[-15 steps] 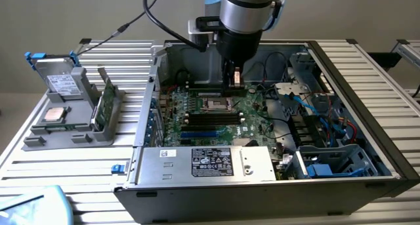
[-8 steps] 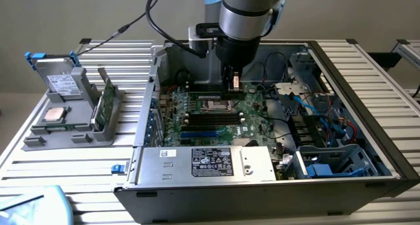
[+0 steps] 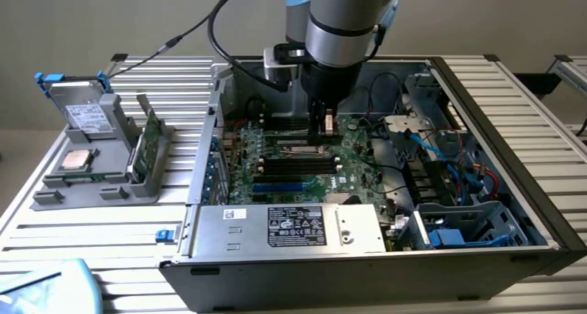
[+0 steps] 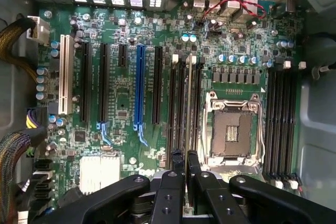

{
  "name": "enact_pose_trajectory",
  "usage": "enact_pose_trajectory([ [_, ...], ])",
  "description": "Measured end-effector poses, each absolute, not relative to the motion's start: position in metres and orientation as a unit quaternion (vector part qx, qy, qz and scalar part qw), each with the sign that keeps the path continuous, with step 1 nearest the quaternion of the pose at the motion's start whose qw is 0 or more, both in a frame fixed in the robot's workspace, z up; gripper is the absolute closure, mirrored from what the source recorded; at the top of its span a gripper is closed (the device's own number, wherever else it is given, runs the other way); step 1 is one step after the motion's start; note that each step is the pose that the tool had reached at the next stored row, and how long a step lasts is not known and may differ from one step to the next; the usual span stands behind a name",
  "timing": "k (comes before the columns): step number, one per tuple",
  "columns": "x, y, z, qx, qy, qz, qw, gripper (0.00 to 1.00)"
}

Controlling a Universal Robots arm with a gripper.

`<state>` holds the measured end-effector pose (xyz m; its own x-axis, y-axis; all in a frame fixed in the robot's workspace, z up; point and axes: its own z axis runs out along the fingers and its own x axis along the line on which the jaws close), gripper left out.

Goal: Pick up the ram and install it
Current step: 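Insert the ram into the slot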

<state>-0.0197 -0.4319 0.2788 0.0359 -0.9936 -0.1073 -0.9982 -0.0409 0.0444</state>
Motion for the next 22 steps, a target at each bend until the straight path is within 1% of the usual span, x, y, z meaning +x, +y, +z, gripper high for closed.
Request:
enact_pose_trajectory([
  [22,-0.02,-0.432,0.239,-0.733,0.677,0.055,0.02,0.86],
])
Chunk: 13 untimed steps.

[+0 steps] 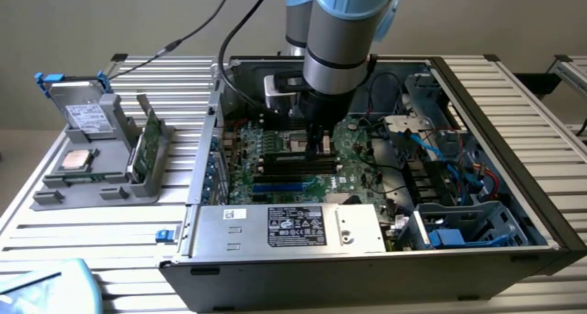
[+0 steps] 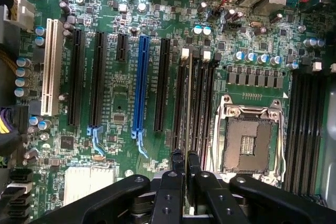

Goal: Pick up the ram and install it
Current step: 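Insert the ram into the slot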

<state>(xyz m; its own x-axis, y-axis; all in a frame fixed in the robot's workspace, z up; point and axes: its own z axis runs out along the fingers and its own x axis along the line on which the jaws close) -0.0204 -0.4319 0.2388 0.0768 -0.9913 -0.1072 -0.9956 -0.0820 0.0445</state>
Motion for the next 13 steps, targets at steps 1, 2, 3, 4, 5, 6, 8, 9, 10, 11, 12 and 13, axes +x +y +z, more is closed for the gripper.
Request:
enact_pose_trajectory([
  [1,-0.0205,-0.4318,0.237,-0.734,0.677,0.055,0.02,0.86],
  [2,-0.0207,-0.4318,0.2352,-0.735,0.676,0.055,0.02,0.86],
  [3,-0.0208,-0.4318,0.2334,-0.735,0.675,0.055,0.02,0.86],
  [4,-0.0211,-0.4318,0.2315,-0.736,0.675,0.055,0.02,0.86],
  [5,-0.0212,-0.4317,0.2298,-0.736,0.675,0.055,0.02,0.86],
  [6,-0.0212,-0.4317,0.2297,-0.736,0.675,0.055,0.019,0.86],
  [8,-0.0212,-0.4317,0.2297,-0.736,0.675,0.055,0.019,0.86],
  [9,-0.0212,-0.4317,0.2297,-0.735,0.675,0.055,0.019,0.86],
  [10,-0.0212,-0.4317,0.2296,-0.735,0.676,0.055,0.019,0.86],
  [11,-0.0212,-0.4317,0.2295,-0.733,0.678,0.056,0.019,0.86],
  [12,-0.0212,-0.4317,0.2294,-0.732,0.679,0.056,0.019,0.86],
  [13,-0.0212,-0.4317,0.2293,-0.73,0.681,0.056,0.019,0.86],
])
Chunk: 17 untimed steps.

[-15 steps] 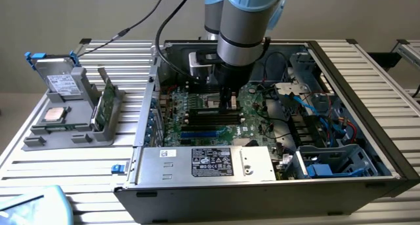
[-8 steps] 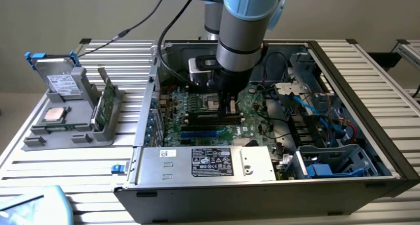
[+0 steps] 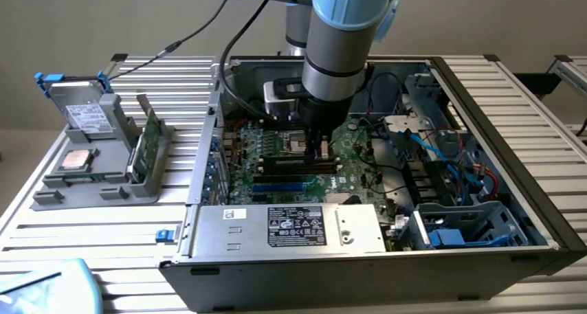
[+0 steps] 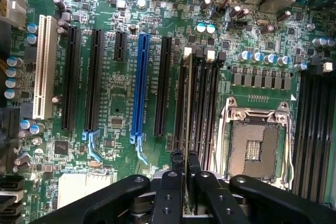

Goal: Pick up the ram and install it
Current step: 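Insert the ram into the slot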

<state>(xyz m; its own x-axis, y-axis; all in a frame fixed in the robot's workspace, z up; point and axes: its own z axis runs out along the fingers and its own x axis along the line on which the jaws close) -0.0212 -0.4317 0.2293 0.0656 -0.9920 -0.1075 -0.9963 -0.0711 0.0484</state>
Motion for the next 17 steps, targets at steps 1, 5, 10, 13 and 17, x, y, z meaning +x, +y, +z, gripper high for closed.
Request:
enact_pose_trajectory([
  [1,-0.0212,-0.4317,0.2291,-0.728,0.684,0.056,0.019,0.86],
  [5,-0.0212,-0.4316,0.2282,-0.722,0.689,0.057,0.019,0.86],
  [10,-0.0211,-0.4317,0.2272,-0.72,0.691,0.058,0.018,0.86],
  [13,-0.0209,-0.4317,0.2259,-0.72,0.691,0.059,0.017,0.86],
  [17,-0.0204,-0.4318,0.2248,-0.72,0.691,0.06,0.016,0.86],
])
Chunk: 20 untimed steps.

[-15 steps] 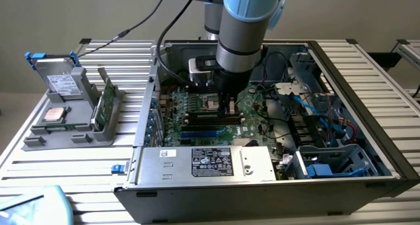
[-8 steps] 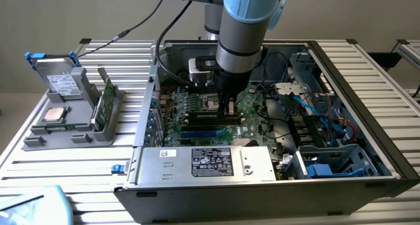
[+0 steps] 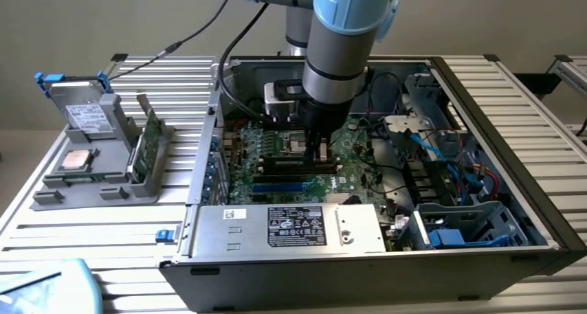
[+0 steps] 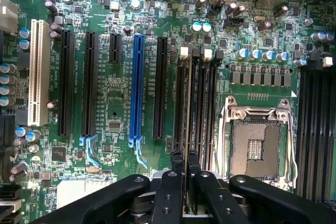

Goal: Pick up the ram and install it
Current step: 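Insert the ram into the slot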

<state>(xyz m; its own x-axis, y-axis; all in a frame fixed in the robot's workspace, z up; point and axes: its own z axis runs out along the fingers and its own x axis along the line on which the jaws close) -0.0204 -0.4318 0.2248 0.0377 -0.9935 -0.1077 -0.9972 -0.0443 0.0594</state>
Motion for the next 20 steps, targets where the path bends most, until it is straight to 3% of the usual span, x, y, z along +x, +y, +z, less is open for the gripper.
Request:
enact_pose_trajectory([
  [20,-0.0179,-0.4345,0.2242,-0.72,0.691,0.062,0.014,0.86],
])
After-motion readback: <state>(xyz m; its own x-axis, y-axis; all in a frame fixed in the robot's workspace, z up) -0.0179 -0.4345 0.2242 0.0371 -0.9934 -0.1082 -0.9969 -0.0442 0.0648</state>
